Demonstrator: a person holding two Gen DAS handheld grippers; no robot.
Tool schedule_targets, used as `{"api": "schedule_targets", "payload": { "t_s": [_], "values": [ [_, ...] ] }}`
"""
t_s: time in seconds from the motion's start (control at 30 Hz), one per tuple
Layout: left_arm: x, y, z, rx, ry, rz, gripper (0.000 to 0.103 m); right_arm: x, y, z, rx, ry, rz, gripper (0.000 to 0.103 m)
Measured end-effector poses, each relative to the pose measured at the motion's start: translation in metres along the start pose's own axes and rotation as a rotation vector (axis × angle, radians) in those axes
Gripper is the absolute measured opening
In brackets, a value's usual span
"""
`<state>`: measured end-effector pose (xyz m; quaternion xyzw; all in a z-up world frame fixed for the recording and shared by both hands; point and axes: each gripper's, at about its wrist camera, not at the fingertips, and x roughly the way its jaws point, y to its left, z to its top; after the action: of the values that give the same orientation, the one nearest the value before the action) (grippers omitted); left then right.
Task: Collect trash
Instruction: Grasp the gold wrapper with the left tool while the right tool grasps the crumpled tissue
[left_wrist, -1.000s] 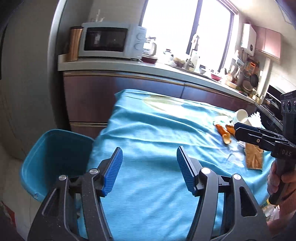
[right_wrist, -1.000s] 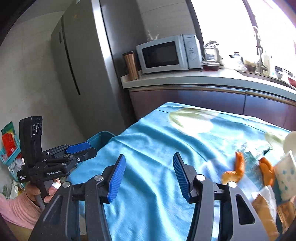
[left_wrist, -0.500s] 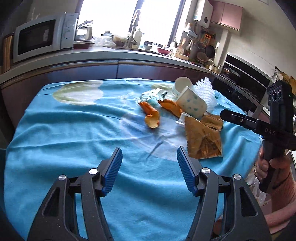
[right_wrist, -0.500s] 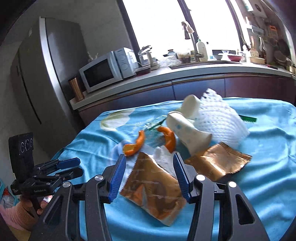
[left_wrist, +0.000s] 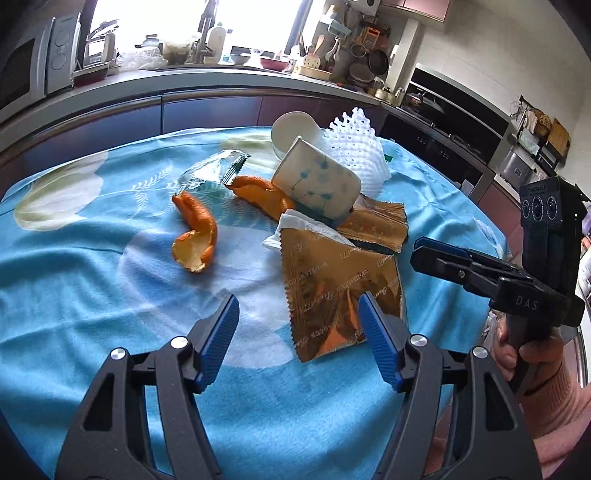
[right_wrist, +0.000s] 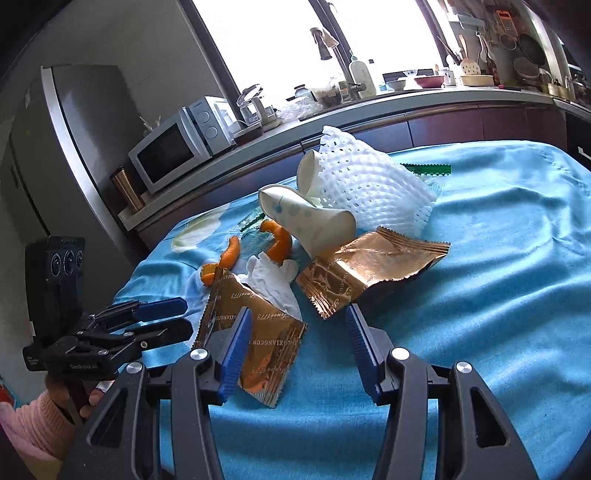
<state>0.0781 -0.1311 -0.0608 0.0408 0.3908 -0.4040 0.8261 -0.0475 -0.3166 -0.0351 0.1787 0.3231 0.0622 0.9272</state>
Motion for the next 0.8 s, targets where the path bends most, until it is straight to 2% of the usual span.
{"api": "schedule_targets", "payload": {
  "t_s": [0.2, 0.3, 0.37, 0.43, 0.5, 0.63, 0.8],
  "values": [
    [0.029, -0.006, 0.010, -0.004, 0.087, -0.033, 0.066, 0.004, -0.002, -0.005, 0.016, 0.016, 0.025, 0.051],
    [0.035, -0.005, 0.011, -0.018, 0.106, -0.062, 0.061, 0.005, -0.005, -0.007, 0.021, 0.021, 0.030, 0.051],
    [0.034, -0.004, 0.011, -0.028, 0.106, -0.068, 0.050, 0.005, -0.007, -0.007, 0.025, 0.023, 0.034, 0.051],
    [0.033, -0.002, 0.008, -0.044, 0.112, -0.076, 0.032, 0.005, -0.007, -0.007, 0.027, 0.024, 0.037, 0.051],
    [0.031, -0.001, 0.004, -0.049, 0.113, -0.073, 0.020, 0.005, -0.007, -0.007, 0.025, 0.023, 0.040, 0.051],
    [0.016, 0.002, -0.005, -0.066, 0.090, -0.091, 0.012, 0.004, -0.004, -0.005, 0.016, 0.020, 0.046, 0.051],
    [-0.014, 0.008, -0.016, -0.082, 0.038, -0.112, 0.010, 0.011, 0.003, -0.002, 0.009, 0.029, 0.057, 0.050]
  ]
}}
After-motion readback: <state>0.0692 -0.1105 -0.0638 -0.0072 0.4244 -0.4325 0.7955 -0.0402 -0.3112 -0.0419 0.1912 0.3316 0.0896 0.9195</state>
